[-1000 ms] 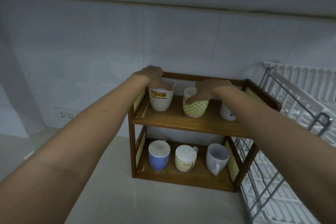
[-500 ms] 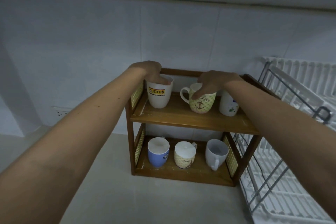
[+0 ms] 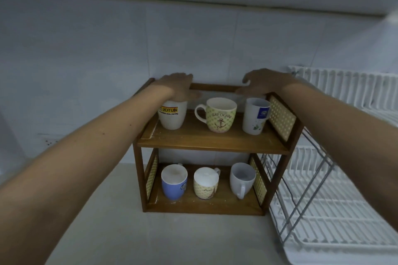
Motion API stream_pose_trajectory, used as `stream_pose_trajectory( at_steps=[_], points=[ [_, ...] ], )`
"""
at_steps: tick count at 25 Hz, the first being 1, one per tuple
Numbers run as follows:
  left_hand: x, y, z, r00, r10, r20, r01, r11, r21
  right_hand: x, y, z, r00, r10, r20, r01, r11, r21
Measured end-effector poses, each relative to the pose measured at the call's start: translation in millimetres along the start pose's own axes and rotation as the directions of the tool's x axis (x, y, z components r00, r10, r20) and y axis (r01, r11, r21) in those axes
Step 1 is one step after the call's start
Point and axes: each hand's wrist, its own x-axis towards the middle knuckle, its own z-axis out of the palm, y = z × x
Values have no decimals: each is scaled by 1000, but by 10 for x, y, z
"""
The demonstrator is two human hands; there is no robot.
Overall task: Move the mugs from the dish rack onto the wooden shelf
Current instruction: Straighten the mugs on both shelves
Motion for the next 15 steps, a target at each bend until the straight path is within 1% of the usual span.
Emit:
stream_pose_trajectory(
  at_steps=[1,2,3,5,7,10,11,12,13,15],
  points=[
    [24,126,53,998,64,-22,-65,996,-61,-25,49,39,997,58,54,-56,997,-46],
    [47,267,129,993,116,-16,-117,988,-98,-54,63,129,988,100,121,-91,993,-78],
    [72,399,220,988,151,6,-150,984,-95,-70,53,229,980,114,165,-95,989,-115],
    [119,603,385,984,173,36,-172,985,-32,-82,56,374,987,46,157,-26,991,-129],
    [173,695,442,987,160,22,-160,987,6,-137,127,357,988,-41,150,46,999,-29],
    [238,702,381,989,146,32,-146,989,20,-250,267,241,976,-107,188,54,963,265],
    [248,699,369,989,143,46,-144,989,23,-269,286,241,975,-112,191,51,953,300],
    [250,699,369,989,138,54,-140,990,23,-270,293,252,976,-92,198,32,956,291],
    [241,699,375,990,131,54,-132,991,20,-257,280,255,977,-51,207,-1,969,246],
    [219,709,394,993,112,38,-113,994,10,-240,243,238,979,49,197,-64,996,69]
  ],
)
